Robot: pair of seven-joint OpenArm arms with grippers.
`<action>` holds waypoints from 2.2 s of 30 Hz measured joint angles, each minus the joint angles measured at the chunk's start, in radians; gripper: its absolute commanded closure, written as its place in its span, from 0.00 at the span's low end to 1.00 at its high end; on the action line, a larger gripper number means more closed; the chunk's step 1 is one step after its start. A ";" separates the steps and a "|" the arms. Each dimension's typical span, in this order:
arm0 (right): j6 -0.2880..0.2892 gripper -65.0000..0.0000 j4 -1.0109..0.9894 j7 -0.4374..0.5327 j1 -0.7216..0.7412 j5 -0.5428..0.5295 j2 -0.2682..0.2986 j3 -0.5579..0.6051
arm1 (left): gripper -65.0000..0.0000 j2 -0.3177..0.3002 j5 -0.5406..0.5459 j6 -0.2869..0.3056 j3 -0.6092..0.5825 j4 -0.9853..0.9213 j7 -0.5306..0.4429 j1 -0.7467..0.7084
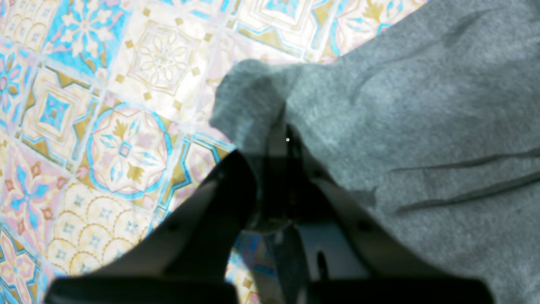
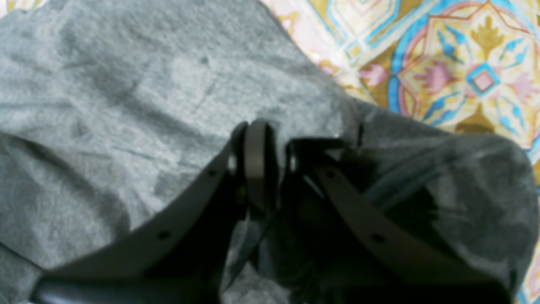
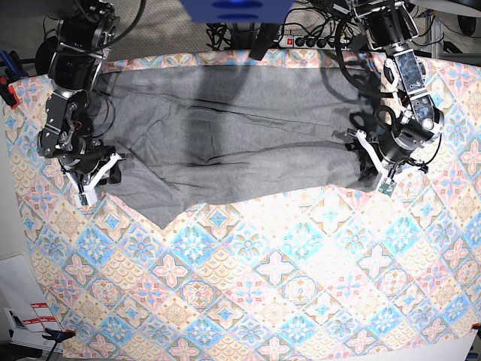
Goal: Fold the T-shirt properly
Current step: 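Pull the grey strip with both grippers toward the robot base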
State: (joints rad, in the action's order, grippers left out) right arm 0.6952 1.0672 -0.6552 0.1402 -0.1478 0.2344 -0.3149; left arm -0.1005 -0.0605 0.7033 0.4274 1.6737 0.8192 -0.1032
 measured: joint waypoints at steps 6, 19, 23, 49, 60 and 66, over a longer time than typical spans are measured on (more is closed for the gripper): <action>0.000 0.94 0.138 0.001 -0.010 0.000 0.000 -0.001 | 1.00 0.001 0.000 0.000 0.000 0.000 0.000 -0.002; 0.004 0.94 0.420 -0.103 -0.184 -0.005 0.001 -0.128 | 1.00 0.002 0.005 0.001 -0.003 0.128 -0.002 -0.040; 0.005 0.94 0.518 -0.104 -0.269 -0.008 0.003 -0.130 | 1.00 0.003 0.005 0.004 -0.005 0.130 -0.005 -0.058; 0.001 0.93 0.663 -0.098 -0.507 -0.009 -0.103 -0.301 | 1.00 -0.047 -0.064 0.001 -0.006 0.133 -0.015 -0.249; 0.004 0.93 0.663 -0.094 -0.504 -0.013 -0.101 -0.301 | 1.00 -0.047 -0.162 0.000 -0.033 0.046 -0.023 -0.242; 0.004 0.87 0.663 -0.097 -0.504 -0.013 -0.101 -0.300 | 0.81 -0.027 -0.237 0.005 -0.037 -0.080 -0.022 -0.195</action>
State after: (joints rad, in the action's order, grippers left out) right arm 0.6994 1.7298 -0.7525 -0.3637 -0.1604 0.1337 -0.6151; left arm -0.1272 -0.2970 0.7078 0.3908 1.5940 0.7971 -0.2985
